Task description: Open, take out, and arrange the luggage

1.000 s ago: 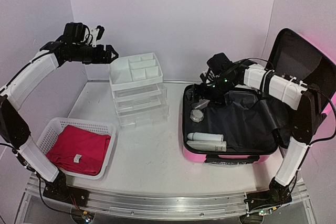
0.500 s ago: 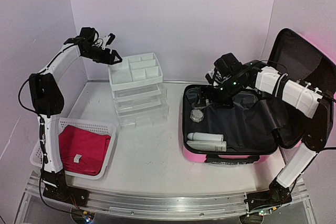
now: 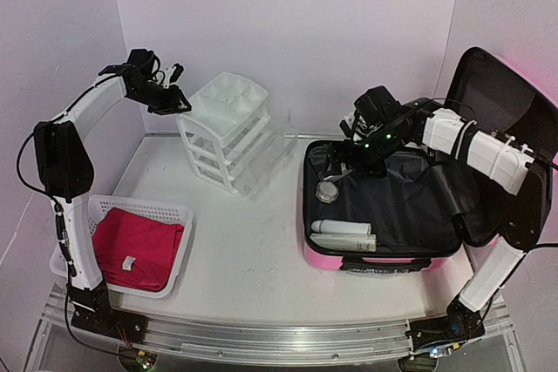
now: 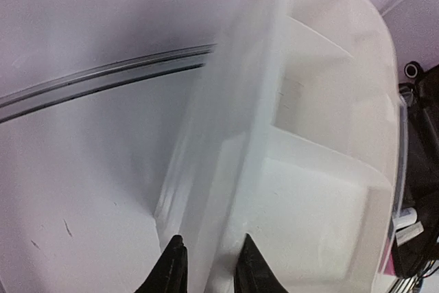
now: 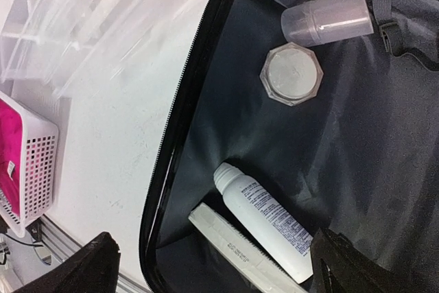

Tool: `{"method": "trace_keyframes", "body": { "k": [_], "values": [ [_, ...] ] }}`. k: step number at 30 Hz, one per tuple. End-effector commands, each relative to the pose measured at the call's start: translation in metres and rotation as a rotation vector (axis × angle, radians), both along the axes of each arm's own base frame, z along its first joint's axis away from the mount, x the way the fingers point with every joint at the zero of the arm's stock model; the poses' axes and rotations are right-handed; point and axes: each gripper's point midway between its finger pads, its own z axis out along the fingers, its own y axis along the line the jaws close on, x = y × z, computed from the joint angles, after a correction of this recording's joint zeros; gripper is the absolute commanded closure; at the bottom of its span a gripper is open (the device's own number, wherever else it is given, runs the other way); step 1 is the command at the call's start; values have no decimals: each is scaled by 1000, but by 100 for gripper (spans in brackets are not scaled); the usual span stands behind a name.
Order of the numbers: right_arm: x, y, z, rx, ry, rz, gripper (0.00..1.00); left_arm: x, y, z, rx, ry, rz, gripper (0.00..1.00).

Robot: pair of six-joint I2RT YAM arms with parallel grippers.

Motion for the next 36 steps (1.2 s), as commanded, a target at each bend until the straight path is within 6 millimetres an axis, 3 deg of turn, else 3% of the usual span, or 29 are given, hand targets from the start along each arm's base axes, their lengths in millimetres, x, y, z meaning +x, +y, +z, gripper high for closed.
{"method": "trace_keyframes", "body": {
  "k": [1,4,15,25,29,36],
  "values": [
    [13,15,7,29,-25,24,2,-6,9,5,5,7,154,75],
    [13,18,0,28,-6,23,2,-21,2,15,7,2,180,74],
    [13,26,-9,29,11,31,2,-77,-14,14,-35,69,164,72],
    [17,-1,-32,-69,10,-109,2,-131,-27,2,-75,121,27,74],
    [43,-17,-37,-10,-4,-292,2,-145,-34,2,-98,126,-34,75],
    [111,-28,-62,205,43,-595,2,-156,-38,4,-88,101,-88,74]
  ]
}}
